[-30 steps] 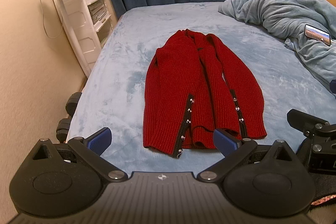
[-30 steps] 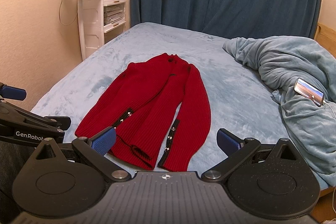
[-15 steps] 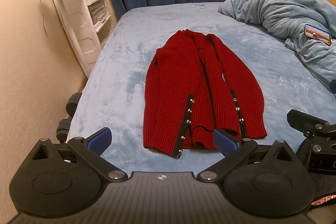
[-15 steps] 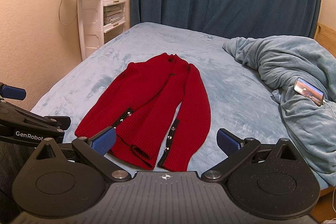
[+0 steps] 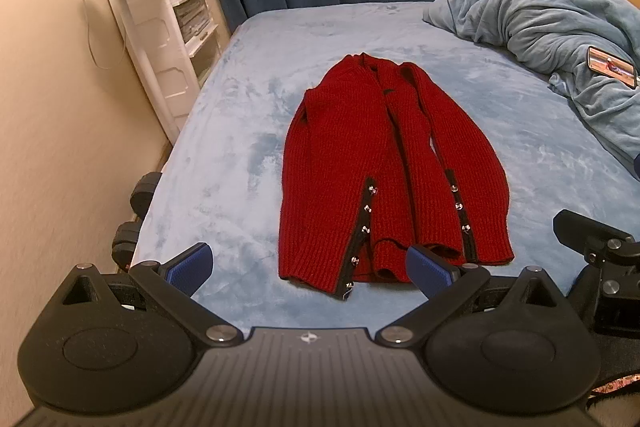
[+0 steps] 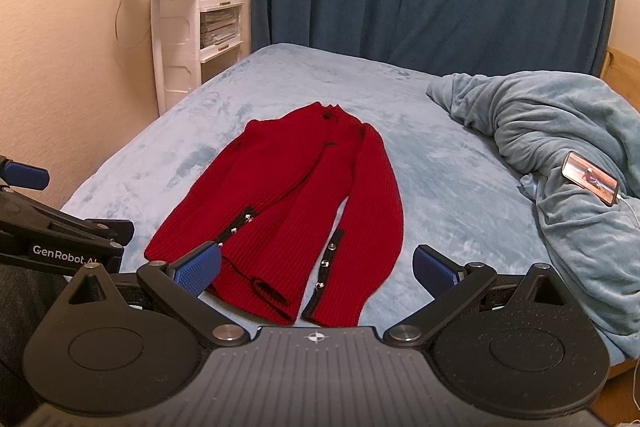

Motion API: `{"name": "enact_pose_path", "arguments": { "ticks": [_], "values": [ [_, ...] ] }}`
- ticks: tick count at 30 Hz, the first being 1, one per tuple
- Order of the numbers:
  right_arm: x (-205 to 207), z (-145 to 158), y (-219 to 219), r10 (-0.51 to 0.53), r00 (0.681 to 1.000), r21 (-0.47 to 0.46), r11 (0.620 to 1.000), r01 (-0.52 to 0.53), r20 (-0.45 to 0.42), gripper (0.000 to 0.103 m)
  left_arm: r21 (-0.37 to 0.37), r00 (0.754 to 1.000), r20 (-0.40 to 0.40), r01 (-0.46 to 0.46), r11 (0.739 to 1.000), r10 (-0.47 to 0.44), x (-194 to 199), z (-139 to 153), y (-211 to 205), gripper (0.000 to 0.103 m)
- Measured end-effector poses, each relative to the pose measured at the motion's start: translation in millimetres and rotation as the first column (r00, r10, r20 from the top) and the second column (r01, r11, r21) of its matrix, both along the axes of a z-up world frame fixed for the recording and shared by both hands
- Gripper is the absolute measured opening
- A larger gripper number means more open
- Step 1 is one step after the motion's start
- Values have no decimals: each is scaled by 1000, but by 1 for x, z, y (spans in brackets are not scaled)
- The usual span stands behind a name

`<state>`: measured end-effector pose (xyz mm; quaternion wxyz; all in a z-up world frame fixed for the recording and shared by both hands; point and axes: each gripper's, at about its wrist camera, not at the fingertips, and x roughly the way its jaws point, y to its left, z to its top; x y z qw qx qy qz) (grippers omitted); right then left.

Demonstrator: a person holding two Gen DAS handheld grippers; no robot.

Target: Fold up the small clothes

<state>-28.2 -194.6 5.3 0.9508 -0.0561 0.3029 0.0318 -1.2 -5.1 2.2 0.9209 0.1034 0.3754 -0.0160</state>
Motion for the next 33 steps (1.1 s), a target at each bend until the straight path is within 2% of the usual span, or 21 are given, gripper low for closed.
{"name": "enact_pose_path", "arguments": {
  "ticks": [16,20,22,24,27,29,33],
  "values": [
    [12,-5,0,-6,1000,-2,1000,6,-27,101,-13,999,-38,-6,1000,6,12,-10,2,103],
    [42,-14,-24,-94,995,47,994,96,-39,101,-82,995,-96,-24,996,16,41,-18,12,103],
    [69,-27,-45,-157,985,96,982,162,-66,101,-100,992,-123,-41,994,29,63,-26,15,103],
    [103,-49,-64,-199,971,136,967,217,-131,101,-114,989,-147,-52,992,35,84,-33,16,103],
    [157,-90,-78,-200,949,161,956,243,-244,101,-116,981,-189,-65,991,42,114,-47,14,103],
    [194,-122,-83,-195,930,139,959,248,-312,101,-104,973,-225,-70,992,45,130,-61,11,103],
    [255,-187,-86,-259,860,29,953,301,-440,99,-92,955,-293,-77,993,47,151,-85,8,103]
  ]
}}
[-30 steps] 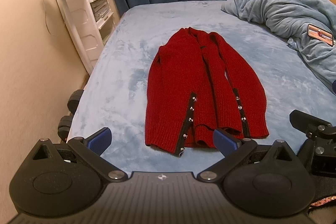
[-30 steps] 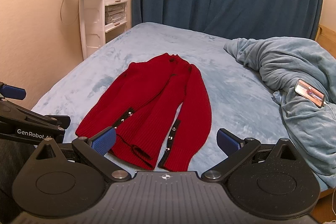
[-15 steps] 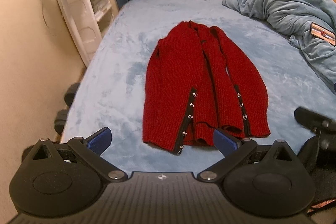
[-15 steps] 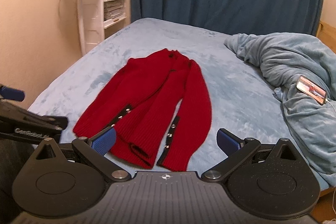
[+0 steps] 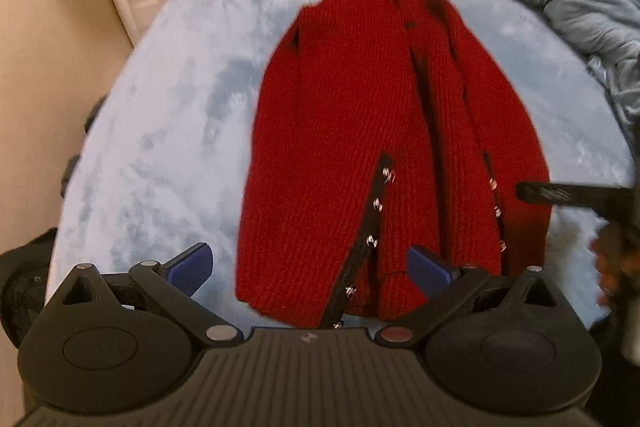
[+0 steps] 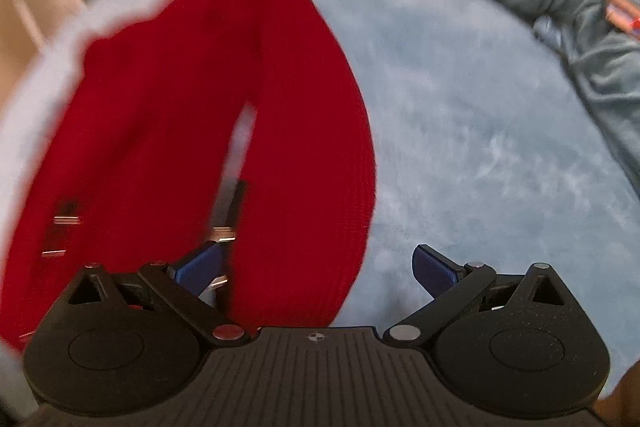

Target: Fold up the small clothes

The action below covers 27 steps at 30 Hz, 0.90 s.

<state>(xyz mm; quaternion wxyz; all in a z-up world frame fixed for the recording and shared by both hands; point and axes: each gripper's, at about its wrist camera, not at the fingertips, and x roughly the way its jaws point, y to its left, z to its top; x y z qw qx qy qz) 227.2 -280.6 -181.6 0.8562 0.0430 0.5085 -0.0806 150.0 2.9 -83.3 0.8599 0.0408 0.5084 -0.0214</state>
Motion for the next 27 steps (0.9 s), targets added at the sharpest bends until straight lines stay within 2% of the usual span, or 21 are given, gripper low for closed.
{"name": "enact_pose_path", "arguments": {
  "ticks": [2,4,5,7,8,9,11,13,15,16,17,18,20,23,25,27],
  "values": [
    [18,-22,-3,7,999,38,999,-5,-40,95,14,1000,-21,11,1000,-11,7,-11,-3,103],
    [23,-18,-5,50,998,101,993,-52,22,67,42,999,-38,24,999,-23,15,-21,-9,103],
    [28,-10,-2,128,991,114,985,-131,35,19,53,999,-48,29,998,-27,18,-24,-11,103],
    [38,11,-3,246,968,44,968,-248,50,18,64,998,-64,30,997,-26,29,-32,-17,103],
    [45,24,-10,279,957,-37,960,-277,79,18,64,997,-75,27,998,-23,36,-35,-20,103],
    [56,37,-22,293,949,-160,949,-273,116,18,60,996,-88,24,998,-18,43,-37,-23,103],
    [85,60,-62,229,955,-381,913,-144,186,18,45,995,-96,11,999,-7,55,-40,-29,103],
    [113,84,-117,70,954,-463,883,77,293,21,52,997,-82,13,999,-9,62,-39,-37,103],
    [125,98,-156,-68,923,-507,819,269,379,51,70,997,-71,23,997,-18,67,-40,-44,103],
    [125,99,-165,-95,913,-536,783,314,396,54,76,997,-71,26,997,-21,70,-42,-47,103],
    [119,96,-169,-89,922,-547,782,300,378,65,79,997,-76,28,996,-22,73,-44,-49,103],
    [112,90,-169,-70,931,-532,804,266,359,69,82,996,-84,29,996,-22,76,-47,-51,103],
    [86,75,-161,-45,940,-431,881,197,339,69,83,994,-101,42,996,-33,83,-53,-56,103],
    [33,47,-134,-53,958,-172,980,105,283,69,97,992,-106,84,992,-74,92,-62,-65,103],
    [6,28,-114,-67,967,18,998,64,245,69,113,990,-107,107,988,-95,99,-68,-71,103],
    [-20,15,-87,-74,972,173,984,35,222,69,107,986,-115,132,985,-119,105,-72,-73,103]
  ]
}}
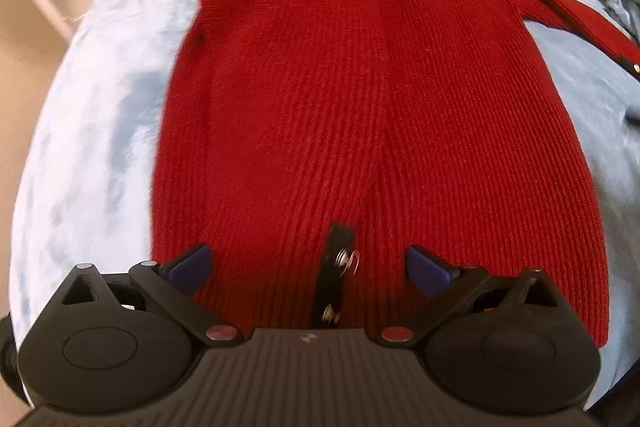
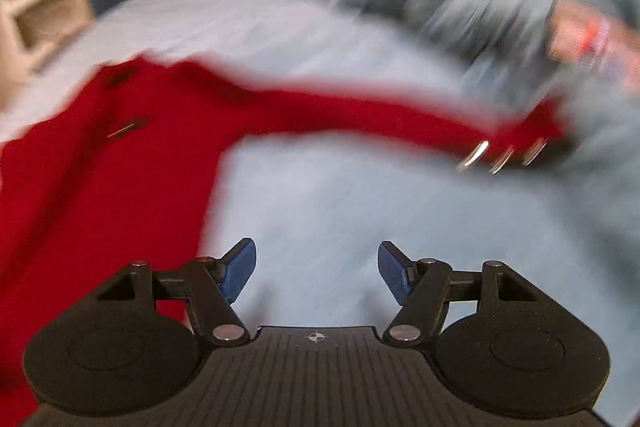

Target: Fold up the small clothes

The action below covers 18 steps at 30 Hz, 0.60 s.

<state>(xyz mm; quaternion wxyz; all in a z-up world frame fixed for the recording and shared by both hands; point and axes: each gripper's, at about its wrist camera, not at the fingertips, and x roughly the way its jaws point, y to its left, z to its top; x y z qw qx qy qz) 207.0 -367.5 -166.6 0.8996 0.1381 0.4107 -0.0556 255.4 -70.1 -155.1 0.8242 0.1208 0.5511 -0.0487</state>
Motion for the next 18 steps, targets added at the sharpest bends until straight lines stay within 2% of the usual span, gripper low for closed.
{"name": "enact_pose_path", "arguments": {
  "ticks": [2,3,4,5,7,9,10,12,14,15,16,17,18],
  "values": [
    [-19,-7,28,31,999,68,997,-30,-20,69,-12,1000,0,10,1000,-10,6,-2,2,100],
    [-27,-9,42,44,999,71,997,-42,-30,69,-30,1000,23,11,999,-10,7,0,5,93],
    [-32,-9,53,65,997,67,996,-63,-34,69,-77,998,64,13,997,-8,7,7,12,60],
    [-36,-11,58,91,995,64,994,-89,-33,69,-114,996,90,3,993,7,7,13,19,15],
    [-42,-8,71,133,991,55,990,-131,-32,69,-84,984,162,-62,995,75,12,32,35,14],
    [-43,-1,75,163,986,47,986,-162,-19,69,-85,966,227,-104,991,121,19,51,58,13],
    [-40,3,70,165,986,41,986,-164,-11,69,-73,953,265,-134,988,148,26,60,73,13],
    [-36,6,66,152,988,40,988,-151,-7,69,-6,910,358,-222,975,210,51,79,108,13],
    [-30,3,61,118,993,66,991,-116,-25,69,42,846,447,-343,938,289,80,97,147,13],
    [-31,4,55,101,994,87,991,-97,-38,70,68,801,490,-429,901,345,97,107,171,13],
    [-30,0,51,82,995,111,991,-76,-55,70,76,776,502,-479,874,382,109,112,189,14],
    [-30,-4,49,66,995,139,989,-55,-78,73,66,768,490,-504,861,413,119,116,203,16],
    [-30,-10,45,61,993,163,986,-45,-100,77,35,768,462,-515,857,443,124,118,214,23]
  ]
}}
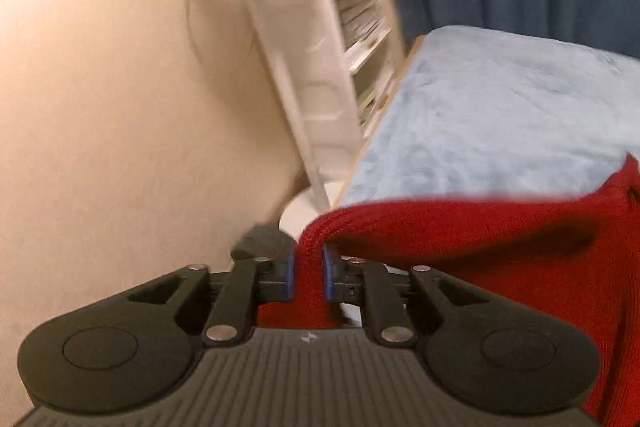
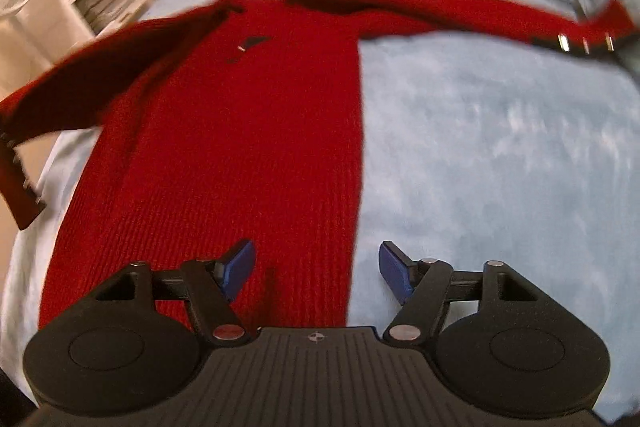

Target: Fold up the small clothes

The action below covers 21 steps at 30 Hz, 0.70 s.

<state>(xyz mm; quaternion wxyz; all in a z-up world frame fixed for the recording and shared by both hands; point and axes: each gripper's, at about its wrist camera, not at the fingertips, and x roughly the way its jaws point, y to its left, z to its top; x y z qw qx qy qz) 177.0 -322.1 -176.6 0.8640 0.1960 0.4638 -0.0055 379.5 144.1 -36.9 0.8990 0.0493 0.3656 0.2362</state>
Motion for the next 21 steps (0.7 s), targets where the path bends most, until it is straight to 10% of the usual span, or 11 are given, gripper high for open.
{"name": "enact_pose_path", "arguments": {
  "ticks": [2,4,5,6,7,13,19,21],
  "values": [
    [0,-13,1,16,998,52,999,-13,-63,82,-123,999,-16,49,991,-51,-6,1,5,79],
    [-2,-24,12,63,992,96,994,-52,-108,84,-149,993,-3,116,982,-118,-32,-7,-12,103],
    [-5,-25,21,99,992,80,993,-92,-82,79,-141,989,4,146,979,-147,-46,-13,-22,103],
    [-8,-22,30,148,988,38,989,-146,-49,33,-159,978,-21,202,967,-208,-64,-24,-34,103],
    [-9,-18,38,192,980,1,981,-192,-47,18,-187,964,-65,243,952,-259,-77,-34,-45,103],
    [-10,55,-36,47,993,-224,974,-21,111,16,-315,846,-235,400,861,-479,-179,-97,-104,103],
    [22,13,-121,-111,994,-120,986,112,14,24,-299,782,-275,483,823,-559,-236,-126,-137,103],
    [18,0,-125,-216,976,-123,970,210,-37,44,-306,780,-286,477,824,-557,-233,-132,-140,103]
  ]
}}
